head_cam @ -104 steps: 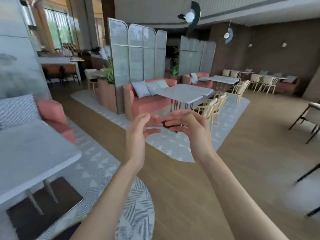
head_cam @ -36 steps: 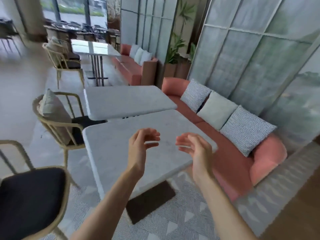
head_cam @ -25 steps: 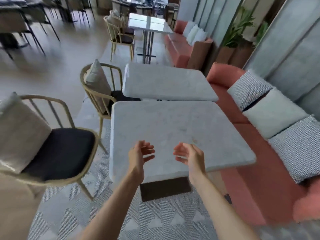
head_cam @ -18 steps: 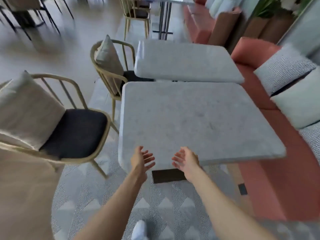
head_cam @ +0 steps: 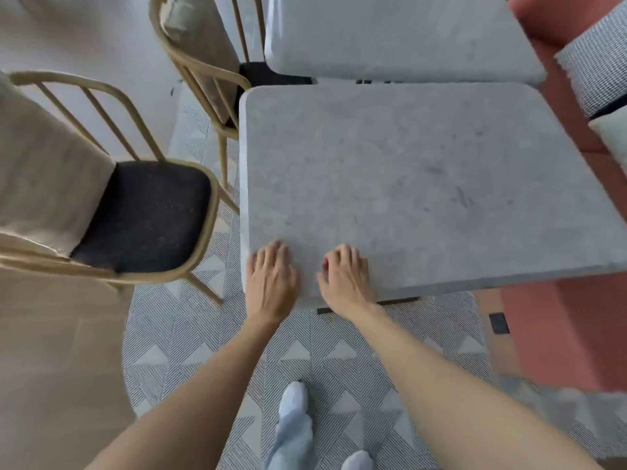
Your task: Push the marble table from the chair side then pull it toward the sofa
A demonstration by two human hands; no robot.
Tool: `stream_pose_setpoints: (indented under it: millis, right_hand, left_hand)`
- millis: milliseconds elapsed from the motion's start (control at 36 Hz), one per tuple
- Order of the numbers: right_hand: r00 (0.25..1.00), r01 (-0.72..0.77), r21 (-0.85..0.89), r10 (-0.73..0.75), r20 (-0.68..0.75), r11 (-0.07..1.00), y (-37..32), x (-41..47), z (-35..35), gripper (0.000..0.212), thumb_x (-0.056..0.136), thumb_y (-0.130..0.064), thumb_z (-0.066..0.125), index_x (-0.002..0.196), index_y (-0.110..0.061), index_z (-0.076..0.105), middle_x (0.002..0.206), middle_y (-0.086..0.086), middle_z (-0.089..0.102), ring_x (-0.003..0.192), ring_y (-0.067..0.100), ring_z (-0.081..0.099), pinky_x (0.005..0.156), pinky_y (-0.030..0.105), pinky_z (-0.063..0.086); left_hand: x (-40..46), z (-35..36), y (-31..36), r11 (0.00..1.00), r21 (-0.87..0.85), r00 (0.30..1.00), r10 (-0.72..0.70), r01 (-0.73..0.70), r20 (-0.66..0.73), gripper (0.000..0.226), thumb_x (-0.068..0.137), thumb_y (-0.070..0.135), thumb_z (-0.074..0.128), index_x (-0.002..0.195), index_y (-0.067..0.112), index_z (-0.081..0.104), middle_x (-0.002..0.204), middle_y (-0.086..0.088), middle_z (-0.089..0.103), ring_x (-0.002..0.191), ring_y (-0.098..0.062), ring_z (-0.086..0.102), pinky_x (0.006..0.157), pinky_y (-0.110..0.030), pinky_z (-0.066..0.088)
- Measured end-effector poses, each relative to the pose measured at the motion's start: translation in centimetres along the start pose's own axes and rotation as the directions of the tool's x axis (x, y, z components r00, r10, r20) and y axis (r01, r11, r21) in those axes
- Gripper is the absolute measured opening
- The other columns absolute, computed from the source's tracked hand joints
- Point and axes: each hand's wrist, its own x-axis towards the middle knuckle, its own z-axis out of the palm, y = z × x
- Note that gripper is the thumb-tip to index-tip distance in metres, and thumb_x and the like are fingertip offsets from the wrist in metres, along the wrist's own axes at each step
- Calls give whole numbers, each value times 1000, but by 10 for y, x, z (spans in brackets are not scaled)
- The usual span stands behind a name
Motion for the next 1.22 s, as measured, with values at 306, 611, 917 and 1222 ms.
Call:
stream_pose_setpoints:
  millis: [306,611,917,1222]
  right_hand:
    - [952,180,-65,-191,-238,981,-2,10,32,48,90,-34,47,127,-7,59,139,13,56,135,31,49,114,49,32]
    - [901,255,-233,-318,-295,938,8,-1,44,55,95,-36,41,134,-1,57,142,18,56,134,33,50,113,51,35]
    - [919,214,-261,-284,-273,941,-4,14,44,59,90,-32,37,136,0,56,142,20,55,135,35,50,112,53,35]
    - [938,168,-241,-230,-258,956,-24,48,43,68,89,-36,24,142,-2,49,150,20,47,141,34,41,117,52,27]
  left_hand:
    - [0,25,-18,990,44,980,142,-138,-136,58,93,34,43,138,-1,53,147,-16,51,142,-30,42,120,-50,23]
    - [-9,35,-25,921,96,889,389,-377,-243,52,89,33,45,116,-3,70,128,-21,66,124,-43,59,103,-64,41]
    - [12,32,-34,901,149,873,432,-407,-228,49,89,31,45,113,-3,71,123,-22,68,117,-43,62,100,-62,43]
    - [50,27,-51,901,131,865,435,-414,-250,40,86,26,50,109,0,72,121,-18,70,113,-40,65,99,-57,46]
